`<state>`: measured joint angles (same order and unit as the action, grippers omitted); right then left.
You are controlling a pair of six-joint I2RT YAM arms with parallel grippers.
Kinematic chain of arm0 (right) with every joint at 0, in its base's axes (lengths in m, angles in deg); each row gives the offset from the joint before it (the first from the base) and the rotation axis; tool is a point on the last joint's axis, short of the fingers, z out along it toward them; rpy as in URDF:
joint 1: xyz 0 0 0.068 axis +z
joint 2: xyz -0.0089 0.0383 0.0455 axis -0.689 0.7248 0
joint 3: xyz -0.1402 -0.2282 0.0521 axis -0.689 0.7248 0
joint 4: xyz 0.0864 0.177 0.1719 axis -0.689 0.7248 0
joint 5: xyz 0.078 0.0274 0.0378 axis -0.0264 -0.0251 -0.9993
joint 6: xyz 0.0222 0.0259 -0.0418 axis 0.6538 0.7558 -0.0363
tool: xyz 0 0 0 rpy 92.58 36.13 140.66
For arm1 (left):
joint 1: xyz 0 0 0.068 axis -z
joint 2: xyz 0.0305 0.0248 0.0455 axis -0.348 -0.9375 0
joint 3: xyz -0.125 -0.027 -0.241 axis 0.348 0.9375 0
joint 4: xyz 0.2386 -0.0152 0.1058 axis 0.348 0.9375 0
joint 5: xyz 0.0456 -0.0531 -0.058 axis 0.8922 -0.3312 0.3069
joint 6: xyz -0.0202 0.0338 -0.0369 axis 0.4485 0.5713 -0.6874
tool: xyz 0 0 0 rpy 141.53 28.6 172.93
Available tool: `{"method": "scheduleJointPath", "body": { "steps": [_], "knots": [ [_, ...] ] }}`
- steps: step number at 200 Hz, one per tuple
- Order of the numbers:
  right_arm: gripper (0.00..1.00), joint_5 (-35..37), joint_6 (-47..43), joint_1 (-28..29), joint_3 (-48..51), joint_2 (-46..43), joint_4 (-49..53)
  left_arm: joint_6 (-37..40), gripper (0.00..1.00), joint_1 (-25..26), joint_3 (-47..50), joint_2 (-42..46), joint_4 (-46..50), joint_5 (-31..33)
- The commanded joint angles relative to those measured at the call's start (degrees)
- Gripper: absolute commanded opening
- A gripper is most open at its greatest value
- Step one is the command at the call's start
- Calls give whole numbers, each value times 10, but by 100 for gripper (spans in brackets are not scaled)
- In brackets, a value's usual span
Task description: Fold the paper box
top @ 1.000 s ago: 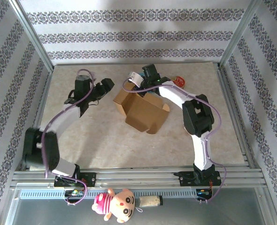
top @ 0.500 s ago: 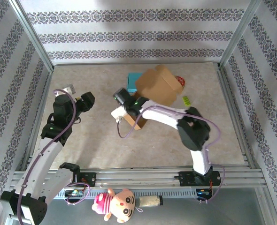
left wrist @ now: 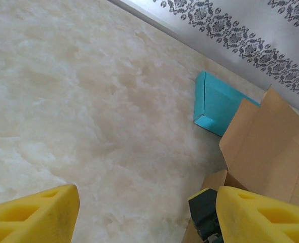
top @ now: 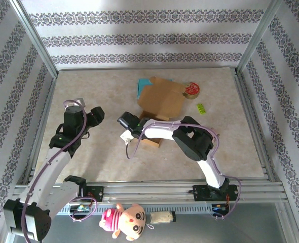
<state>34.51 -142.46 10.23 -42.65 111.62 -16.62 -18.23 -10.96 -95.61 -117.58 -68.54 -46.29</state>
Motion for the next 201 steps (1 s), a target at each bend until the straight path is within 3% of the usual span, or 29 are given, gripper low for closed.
{"method": "scheduleJointPath", "body": {
  "steps": [1, 25, 41, 66, 79, 97, 115, 120, 139, 163, 201],
  "knots": [
    [52, -13, 57, -3, -10, -39, 30, 6, 71, 1, -17, -16, -44, -18],
    [57, -12, 73, -8, -4, -64, 34, 4, 71, 2, -17, -32, -70, -31],
    [63, -8, 130, -14, -11, -81, 37, 11, 71, 1, -34, -52, -65, -47],
    [67, -59, 295, -37, -45, -121, 106, 30, 71, 1, -84, -111, -63, -124],
    [74, -94, 440, -62, -52, -154, 114, 44, 73, 2, -121, -157, -59, -173],
    [83, -189, 666, -135, -48, -201, 128, 70, 77, 3, -188, -237, -36, -241],
    [92, -369, 844, -240, -9, -250, 113, 95, 79, 6, -267, -324, -9, -310],
    [98, -408, 880, -264, 13, -258, 100, 101, 79, 8, -284, -348, -6, -331],
    [98, -510, 995, -354, 36, -263, 98, 134, 80, 34, -373, -432, 25, -396],
    [97, -581, 1090, -427, 71, -257, 79, 211, 82, 73, -517, -537, 145, -354],
    [92, -563, 1137, -495, 131, -247, 27, 306, 87, 95, -717, -693, 283, -247]
  ]
}}
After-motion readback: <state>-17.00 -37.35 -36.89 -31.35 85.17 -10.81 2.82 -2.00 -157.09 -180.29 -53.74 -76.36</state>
